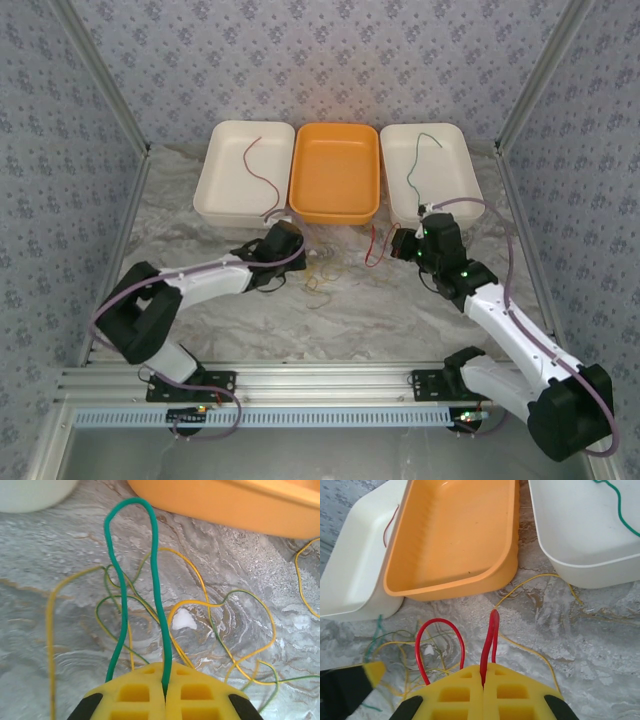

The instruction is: Untangle the cables

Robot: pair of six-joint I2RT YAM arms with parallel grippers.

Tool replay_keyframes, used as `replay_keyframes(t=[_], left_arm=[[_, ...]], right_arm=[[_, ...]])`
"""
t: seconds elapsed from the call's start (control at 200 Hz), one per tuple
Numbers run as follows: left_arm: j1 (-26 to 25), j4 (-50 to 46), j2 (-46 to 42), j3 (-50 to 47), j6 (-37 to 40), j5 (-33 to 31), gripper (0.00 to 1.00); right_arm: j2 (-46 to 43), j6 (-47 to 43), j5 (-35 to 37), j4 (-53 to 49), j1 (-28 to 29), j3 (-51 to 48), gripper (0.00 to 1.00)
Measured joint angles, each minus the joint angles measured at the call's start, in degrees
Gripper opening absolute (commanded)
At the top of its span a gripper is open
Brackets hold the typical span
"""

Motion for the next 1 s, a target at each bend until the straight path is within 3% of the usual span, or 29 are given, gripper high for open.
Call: replay_keyframes(t=[0.055,0.185,0.265,0.4,0.54,0.74,0.859,0.999], left_arm=[[0.0,-1.1,-2.1,-0.9,0.0,-0.3,0.02],[0.0,-3.9,-5.2,-1.6,0.1,-0.6,0.53],[0.0,-5.3,-7.2,-1.6,0.3,-0.6,0.64],[0.0,-7.0,-12.8,-1.6,0.9,0.2,0.62],[-1.7,-7.5,-16.3,0.9,4.4,5.8,0.60],[-11.3,-8.2,-8.5,12.9,9.4,13.1,0.63],[-15.1,-8.3,-4.3,14.9,10.2,13.0,0.60],[-15.4,-9.8,-1.3,14.9,10.6,9.4,0.55]], right_arm=[[0.0,-0.4,0.6,-0.1,0.2,0.0,0.00],[0.0,-1.9,1.1,0.3,1.7,0.0,0.00],[0.0,-3.2,1.2,0.2,3.3,0.1,0.00],[0.5,-5.4,2.6,-0.3,5.7,1.2,0.00],[2.1,-7.4,4.3,-1.1,8.0,3.7,0.00],[5.3,-8.3,6.6,-3.2,10.5,8.5,0.00],[6.3,-8.5,7.5,-4.0,12.0,10.1,0.00],[6.4,-8.4,7.9,-4.1,13.1,10.2,0.00]])
